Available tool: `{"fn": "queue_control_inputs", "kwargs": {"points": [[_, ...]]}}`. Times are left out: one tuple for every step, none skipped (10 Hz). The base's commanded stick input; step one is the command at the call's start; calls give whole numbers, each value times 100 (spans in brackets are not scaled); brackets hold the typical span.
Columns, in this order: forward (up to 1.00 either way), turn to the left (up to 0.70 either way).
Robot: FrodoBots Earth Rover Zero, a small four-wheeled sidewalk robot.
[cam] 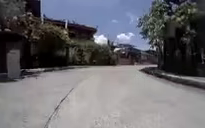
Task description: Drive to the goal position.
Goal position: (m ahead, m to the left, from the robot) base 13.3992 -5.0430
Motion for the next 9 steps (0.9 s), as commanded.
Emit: {"fn": "queue_control_inputs", "kwargs": {"points": [[100,-26],[100,-22],[100,6],[100,14],[100,14],[100,14],[100,14],[100,14],[100,14]]}}
